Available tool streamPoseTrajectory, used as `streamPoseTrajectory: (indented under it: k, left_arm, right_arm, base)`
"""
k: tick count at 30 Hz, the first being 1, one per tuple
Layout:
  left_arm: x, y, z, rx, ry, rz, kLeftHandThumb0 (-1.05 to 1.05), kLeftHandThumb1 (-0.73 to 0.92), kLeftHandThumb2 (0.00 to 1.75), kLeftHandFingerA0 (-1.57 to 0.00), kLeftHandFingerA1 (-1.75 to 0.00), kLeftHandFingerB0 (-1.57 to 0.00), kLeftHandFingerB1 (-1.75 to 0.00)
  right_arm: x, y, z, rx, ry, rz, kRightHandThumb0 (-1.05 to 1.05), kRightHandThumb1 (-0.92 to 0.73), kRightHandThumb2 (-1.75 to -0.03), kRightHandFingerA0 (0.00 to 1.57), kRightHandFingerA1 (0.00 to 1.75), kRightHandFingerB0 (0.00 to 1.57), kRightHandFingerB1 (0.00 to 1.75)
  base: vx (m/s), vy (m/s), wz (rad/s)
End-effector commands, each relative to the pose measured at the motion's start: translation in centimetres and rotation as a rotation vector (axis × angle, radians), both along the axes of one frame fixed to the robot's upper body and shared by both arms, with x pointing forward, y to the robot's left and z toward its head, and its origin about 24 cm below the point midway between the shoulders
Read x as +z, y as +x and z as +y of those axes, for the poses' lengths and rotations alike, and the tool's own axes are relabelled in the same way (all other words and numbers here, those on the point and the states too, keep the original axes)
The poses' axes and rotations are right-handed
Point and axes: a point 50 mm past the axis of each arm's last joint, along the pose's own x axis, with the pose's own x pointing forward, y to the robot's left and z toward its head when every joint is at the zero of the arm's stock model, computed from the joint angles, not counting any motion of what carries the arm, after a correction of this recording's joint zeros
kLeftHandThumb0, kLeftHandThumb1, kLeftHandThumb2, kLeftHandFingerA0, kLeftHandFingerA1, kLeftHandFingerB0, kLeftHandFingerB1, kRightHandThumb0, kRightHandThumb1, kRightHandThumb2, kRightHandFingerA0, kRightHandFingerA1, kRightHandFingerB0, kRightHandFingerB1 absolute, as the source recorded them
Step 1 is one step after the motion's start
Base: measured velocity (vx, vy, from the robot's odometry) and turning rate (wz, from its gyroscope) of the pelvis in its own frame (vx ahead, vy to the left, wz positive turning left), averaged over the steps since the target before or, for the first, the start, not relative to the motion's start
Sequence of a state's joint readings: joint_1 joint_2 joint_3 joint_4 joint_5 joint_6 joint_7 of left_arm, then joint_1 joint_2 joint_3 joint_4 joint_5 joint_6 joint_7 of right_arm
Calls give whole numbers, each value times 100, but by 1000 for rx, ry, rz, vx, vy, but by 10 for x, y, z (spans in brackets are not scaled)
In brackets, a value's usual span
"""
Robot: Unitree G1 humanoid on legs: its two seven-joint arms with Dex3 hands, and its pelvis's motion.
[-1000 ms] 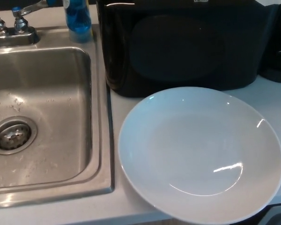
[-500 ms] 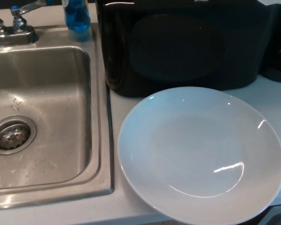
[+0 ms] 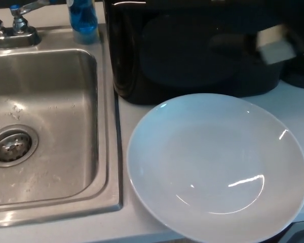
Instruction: Walk towards the tissue paper container and pull out a piece of tissue paper and use it to wipe the plate
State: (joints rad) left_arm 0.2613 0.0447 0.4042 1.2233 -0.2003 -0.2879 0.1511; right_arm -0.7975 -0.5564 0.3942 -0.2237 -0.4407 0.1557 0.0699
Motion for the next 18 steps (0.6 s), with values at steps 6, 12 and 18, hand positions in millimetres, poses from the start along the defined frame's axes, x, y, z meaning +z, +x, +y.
streamPoseTrajectory:
  k: [6, 12, 18]
  left_arm:
    - [8, -1, 9, -68, 76, -42, -6, 52, 97, -100, -101, -92, -72]
    - [7, -1, 7, -39, 62, -54, -7, 50, 104, -101, -105, -92, -78]
    - [7, -4, 8, -33, 71, -43, -2, 48, 108, -103, -107, -97, -75]
  right_arm:
    - [-34, 29, 40, -106, -268, 163, -85, -50, -90, 0, 16, 0, 17]
    - [-40, 28, 52, -76, -248, 174, -80, -51, -79, 0, 17, 0, 21]
    - [-39, 31, 46, -122, -271, 182, -89, -52, -88, 0, 12, 2, 9]
  base:
    - [0, 0, 0]
    - [0, 0, 0]
    - [0, 0, 0]
